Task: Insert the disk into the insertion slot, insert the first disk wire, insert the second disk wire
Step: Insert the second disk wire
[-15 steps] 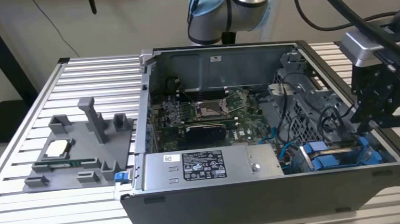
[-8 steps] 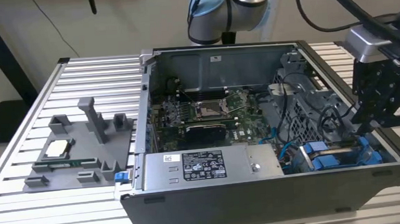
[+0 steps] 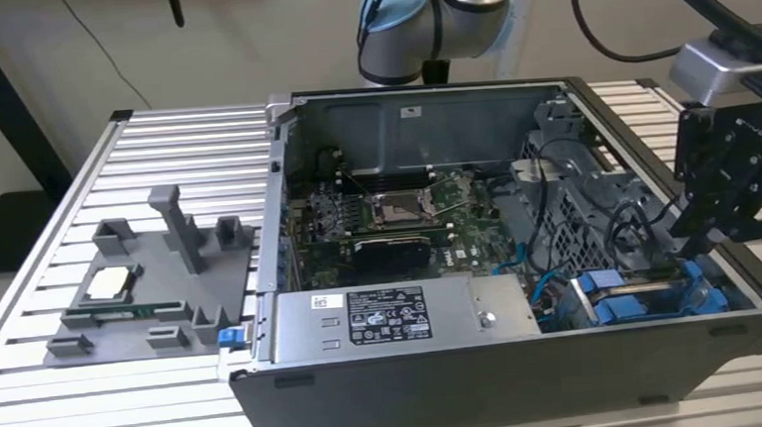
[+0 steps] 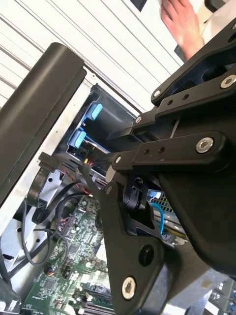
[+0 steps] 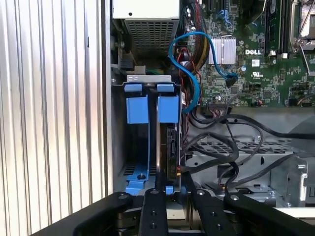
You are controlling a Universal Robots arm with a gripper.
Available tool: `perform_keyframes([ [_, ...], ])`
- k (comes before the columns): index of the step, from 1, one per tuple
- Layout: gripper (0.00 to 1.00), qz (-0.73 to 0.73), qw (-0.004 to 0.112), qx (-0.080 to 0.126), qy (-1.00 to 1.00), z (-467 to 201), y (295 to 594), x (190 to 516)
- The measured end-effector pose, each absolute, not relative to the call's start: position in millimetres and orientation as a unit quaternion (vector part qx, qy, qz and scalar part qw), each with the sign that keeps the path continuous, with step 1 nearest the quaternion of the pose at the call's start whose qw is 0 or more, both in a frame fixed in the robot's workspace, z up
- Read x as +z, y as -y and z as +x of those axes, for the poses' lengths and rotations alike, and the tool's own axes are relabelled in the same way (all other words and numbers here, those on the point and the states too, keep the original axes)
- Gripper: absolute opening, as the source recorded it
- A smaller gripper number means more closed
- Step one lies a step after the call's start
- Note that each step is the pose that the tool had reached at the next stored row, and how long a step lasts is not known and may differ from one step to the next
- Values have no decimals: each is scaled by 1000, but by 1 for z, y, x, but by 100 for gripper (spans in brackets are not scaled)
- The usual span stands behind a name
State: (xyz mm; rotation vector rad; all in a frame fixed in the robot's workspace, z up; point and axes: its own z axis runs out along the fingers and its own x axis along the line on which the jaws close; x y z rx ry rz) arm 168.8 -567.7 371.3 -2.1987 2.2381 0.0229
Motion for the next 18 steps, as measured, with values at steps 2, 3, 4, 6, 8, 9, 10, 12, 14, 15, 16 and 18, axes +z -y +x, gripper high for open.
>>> perform_keyframes([
  [2,27,-701,-5,10,-713,171,567,371],
  [3,27,-701,-7,12,-713,172,567,371],
  [4,27,-701,-7,12,-713,172,567,371],
  [6,27,-701,-7,12,-713,172,567,371],
  [8,27,-701,-7,12,-713,172,567,371],
  [9,27,-701,-7,12,-713,172,567,371],
  [10,27,-701,-8,12,-713,172,567,372],
  [12,27,-701,-8,12,-713,172,567,376],
  [14,27,-701,-8,12,-713,172,567,382],
  [15,27,-701,-8,12,-713,172,567,385],
  [16,27,-701,-8,12,-713,172,567,387],
  [18,27,-701,-8,12,-713,173,566,387],
])
